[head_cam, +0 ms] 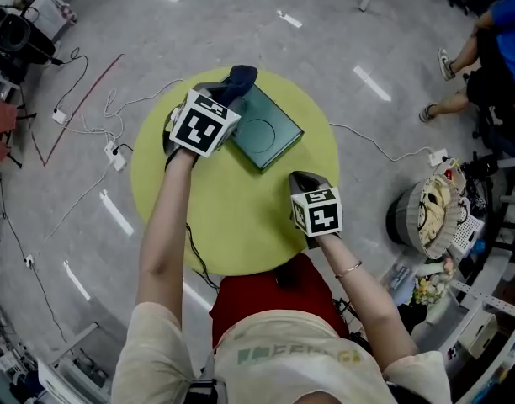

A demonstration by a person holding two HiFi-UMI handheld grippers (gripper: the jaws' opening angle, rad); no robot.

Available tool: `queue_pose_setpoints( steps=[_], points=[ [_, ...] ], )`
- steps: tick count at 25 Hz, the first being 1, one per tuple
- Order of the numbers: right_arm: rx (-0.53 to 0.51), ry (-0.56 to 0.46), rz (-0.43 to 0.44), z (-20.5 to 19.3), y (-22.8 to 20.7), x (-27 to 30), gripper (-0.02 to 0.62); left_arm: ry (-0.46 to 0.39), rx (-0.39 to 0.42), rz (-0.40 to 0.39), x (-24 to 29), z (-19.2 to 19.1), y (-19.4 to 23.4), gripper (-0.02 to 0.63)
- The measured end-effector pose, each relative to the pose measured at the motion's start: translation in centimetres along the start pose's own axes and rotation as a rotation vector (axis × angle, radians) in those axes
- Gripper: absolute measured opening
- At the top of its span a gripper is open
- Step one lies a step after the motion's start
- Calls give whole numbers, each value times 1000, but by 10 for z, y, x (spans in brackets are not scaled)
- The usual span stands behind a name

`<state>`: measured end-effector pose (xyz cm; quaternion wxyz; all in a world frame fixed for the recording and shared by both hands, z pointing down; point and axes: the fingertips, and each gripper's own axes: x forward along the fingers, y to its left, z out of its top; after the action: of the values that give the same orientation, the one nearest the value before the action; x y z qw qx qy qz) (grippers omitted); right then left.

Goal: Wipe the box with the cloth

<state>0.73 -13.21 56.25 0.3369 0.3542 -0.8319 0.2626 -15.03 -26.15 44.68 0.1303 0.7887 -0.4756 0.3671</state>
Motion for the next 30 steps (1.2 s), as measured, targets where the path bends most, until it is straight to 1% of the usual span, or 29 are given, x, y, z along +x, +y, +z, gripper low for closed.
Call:
queue_pose_setpoints(
  steps=[2,4,10,12,15,19,23,30],
  points=[
    [11,8,-13,3,-2,7,40,9,11,43,14,1,21,84],
    [22,15,-26,7,-3,15,39,35,31,61,29,1,36,84],
    [53,25,-45,12,-6,28,40,132,123,50,67,-9,50,84],
    [55,25,-51,14,-9,30,40,152,139,40,76,-10,49,84],
    [61,25,-57,13,-13,32,40,170,135,-6,85,-11,36,86],
    [61,28,-57,8,-15,28,40,175,159,-32,86,-10,14,84],
    [58,28,-51,0,-21,21,40,170,169,-79,85,-5,-20,84],
    [44,27,-36,-13,-25,5,40,170,219,-168,76,1,-79,84]
  ],
)
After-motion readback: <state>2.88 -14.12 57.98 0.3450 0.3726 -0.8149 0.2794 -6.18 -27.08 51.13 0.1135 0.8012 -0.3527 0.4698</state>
